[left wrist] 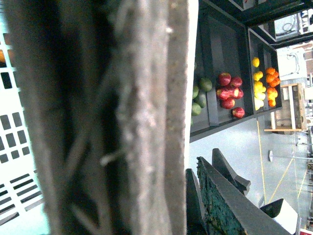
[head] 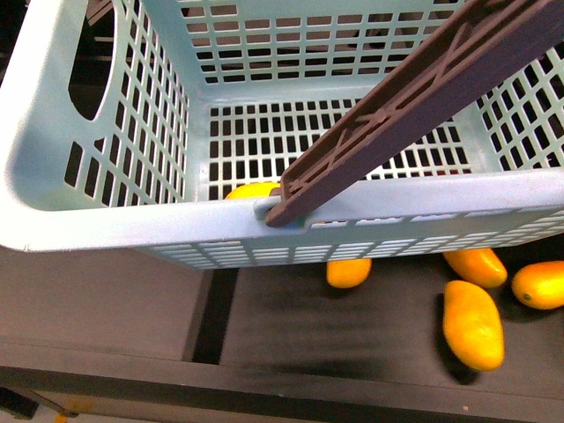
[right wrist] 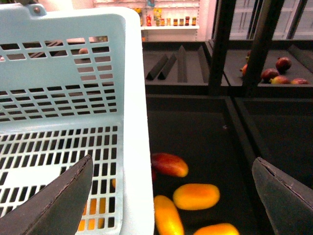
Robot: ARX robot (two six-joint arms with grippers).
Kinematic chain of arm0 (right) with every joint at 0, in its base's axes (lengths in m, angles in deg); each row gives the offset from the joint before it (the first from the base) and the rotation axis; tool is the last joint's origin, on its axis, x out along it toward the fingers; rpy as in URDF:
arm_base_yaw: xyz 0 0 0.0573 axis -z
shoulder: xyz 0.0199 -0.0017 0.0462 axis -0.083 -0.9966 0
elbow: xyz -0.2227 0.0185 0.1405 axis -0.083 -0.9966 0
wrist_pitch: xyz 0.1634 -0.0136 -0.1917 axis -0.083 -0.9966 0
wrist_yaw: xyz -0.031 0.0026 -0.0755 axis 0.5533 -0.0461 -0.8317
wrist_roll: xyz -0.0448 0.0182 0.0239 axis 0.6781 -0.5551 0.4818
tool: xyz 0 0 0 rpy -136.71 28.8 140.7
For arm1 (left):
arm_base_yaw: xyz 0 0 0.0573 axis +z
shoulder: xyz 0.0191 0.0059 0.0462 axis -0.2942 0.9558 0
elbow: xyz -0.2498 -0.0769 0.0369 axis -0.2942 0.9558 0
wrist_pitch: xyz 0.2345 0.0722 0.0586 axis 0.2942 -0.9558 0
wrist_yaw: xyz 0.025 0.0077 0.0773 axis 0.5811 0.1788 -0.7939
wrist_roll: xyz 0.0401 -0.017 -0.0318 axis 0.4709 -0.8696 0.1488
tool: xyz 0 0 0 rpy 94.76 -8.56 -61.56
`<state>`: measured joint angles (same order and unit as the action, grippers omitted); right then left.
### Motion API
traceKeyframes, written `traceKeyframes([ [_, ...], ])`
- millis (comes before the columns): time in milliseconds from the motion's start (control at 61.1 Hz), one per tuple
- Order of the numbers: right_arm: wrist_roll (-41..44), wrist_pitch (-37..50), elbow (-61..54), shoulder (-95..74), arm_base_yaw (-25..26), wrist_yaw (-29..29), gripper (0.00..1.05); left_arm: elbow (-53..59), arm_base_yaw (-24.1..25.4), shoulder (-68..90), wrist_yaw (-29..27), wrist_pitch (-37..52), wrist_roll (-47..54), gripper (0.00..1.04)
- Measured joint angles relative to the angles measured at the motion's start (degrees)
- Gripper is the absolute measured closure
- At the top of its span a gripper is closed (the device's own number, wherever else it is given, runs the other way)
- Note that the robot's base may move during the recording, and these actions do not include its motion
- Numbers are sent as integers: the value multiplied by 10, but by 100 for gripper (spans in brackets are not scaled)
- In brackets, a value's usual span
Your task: Pick lemon and mango into basket
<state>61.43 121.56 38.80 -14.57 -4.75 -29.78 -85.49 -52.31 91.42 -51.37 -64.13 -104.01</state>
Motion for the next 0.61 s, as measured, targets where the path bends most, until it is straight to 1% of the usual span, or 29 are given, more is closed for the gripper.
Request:
traceKeyframes([
  [507,0,0,0,0,0,0,9,-1,0,0,0,0,1,77],
  [605,0,0,0,0,0,3,9,-1,9,0,-7,0,1,77],
])
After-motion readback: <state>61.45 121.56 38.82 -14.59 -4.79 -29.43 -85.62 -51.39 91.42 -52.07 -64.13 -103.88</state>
